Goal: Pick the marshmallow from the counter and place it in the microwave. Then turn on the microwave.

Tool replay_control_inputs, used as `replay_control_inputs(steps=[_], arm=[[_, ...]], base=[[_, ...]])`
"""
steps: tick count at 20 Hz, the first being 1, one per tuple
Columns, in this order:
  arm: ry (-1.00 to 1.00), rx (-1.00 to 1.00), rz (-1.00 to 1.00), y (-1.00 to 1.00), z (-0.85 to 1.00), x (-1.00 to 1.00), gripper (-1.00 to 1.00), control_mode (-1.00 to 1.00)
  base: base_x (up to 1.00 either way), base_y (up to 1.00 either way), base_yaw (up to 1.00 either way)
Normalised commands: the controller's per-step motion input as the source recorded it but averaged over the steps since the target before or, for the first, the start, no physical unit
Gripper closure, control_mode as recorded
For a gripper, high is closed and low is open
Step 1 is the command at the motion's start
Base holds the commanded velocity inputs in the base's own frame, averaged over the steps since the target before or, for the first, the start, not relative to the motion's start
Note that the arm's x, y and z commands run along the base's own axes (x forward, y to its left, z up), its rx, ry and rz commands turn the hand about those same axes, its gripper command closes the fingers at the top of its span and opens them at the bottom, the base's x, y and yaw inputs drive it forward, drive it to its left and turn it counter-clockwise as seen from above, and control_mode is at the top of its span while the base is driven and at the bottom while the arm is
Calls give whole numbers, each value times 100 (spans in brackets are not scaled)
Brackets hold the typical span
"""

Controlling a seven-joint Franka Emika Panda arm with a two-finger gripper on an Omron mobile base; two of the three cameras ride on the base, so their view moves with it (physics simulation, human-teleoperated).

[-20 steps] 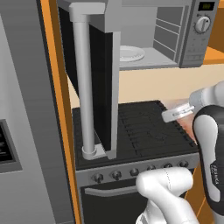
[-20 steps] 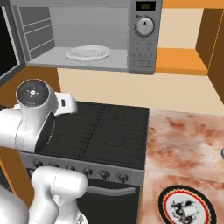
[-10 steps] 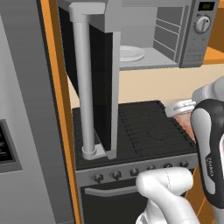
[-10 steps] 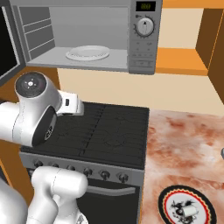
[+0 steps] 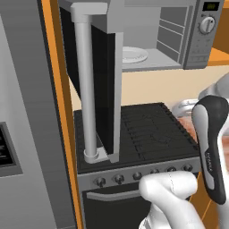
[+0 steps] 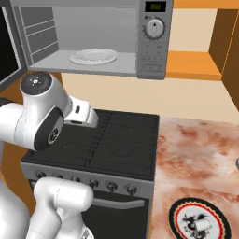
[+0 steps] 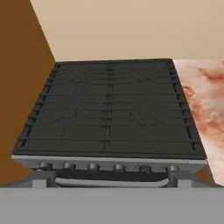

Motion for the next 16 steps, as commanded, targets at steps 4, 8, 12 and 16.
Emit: replay_control_inputs(steps=[4,8,12,16], arm=[[10,0,-18,-17,-7,5,-100,-100],[9,0,-16,-24,-11,3,-100,-100],[11,0,-16,-25,-13,6,-100,-100],[11,0,-16,-22,-13,8,-100,-100]], base=[[0,0,0],[0,0,0],[0,0,0],[0,0,0]])
